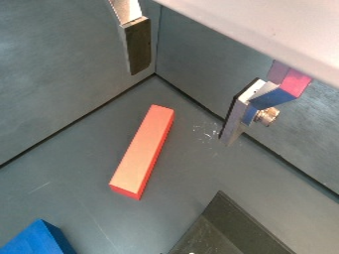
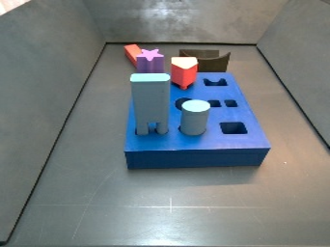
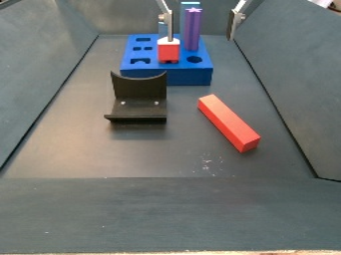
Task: Pick up the rectangle object. Move up. Place the rectangle object on the fixture. Regrasp the rectangle object. Move to above the board. Insert the rectangle object.
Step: Pick up the rectangle object.
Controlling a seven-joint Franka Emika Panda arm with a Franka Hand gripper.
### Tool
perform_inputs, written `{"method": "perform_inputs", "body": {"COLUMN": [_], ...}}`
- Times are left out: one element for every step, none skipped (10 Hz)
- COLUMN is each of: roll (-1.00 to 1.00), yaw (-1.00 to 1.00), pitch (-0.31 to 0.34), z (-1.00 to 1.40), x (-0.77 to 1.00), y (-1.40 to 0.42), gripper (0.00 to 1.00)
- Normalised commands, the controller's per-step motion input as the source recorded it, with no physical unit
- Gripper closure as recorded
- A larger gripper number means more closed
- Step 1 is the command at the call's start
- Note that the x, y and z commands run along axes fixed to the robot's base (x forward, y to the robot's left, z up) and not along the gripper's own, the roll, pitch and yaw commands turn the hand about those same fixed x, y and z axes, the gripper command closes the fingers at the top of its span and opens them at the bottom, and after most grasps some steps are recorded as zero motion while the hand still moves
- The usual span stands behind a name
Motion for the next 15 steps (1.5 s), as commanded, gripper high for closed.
{"method": "perform_inputs", "body": {"roll": [-0.07, -0.09, -0.11, -0.08, -0.05, -0.02, -0.02, -0.14, -0.2, -0.09, -0.09, -0.2, -0.23, -0.1, 0.0], "yaw": [0.02, 0.55, 0.59, 0.3, 0.08, 0.0, 0.0, 0.31, 0.75, 0.33, 0.37, 0.5, 0.78, 0.88, 0.73], "pitch": [-0.034, -0.021, -0.06, -0.113, -0.187, -0.216, -0.244, -0.171, -0.069, -0.049, -0.033, -0.05, -0.051, -0.041, -0.034], "z": [0.0, -0.13, -0.18, -0.28, -0.31, -0.4, -0.42, -0.25, -0.19, -0.17, -0.19, -0.25, -0.31, -0.43, -0.53], "x": [-0.02, -0.04, -0.17, -0.39, -0.8, -0.9, -1.0, -0.67, -0.29, -0.12, -0.12, -0.09, -0.08, 0.0, 0.03], "y": [0.05, 0.09, 0.08, 0.06, 0.08, 0.03, 0.03, 0.09, 0.14, 0.04, 0.03, 0.04, 0.06, -0.02, -0.35], "gripper": [0.0, 0.0, 0.0, 0.0, 0.0, 0.0, 0.0, 0.0, 0.0, 0.0, 0.0, 0.0, 0.0, 0.0, 0.0]}}
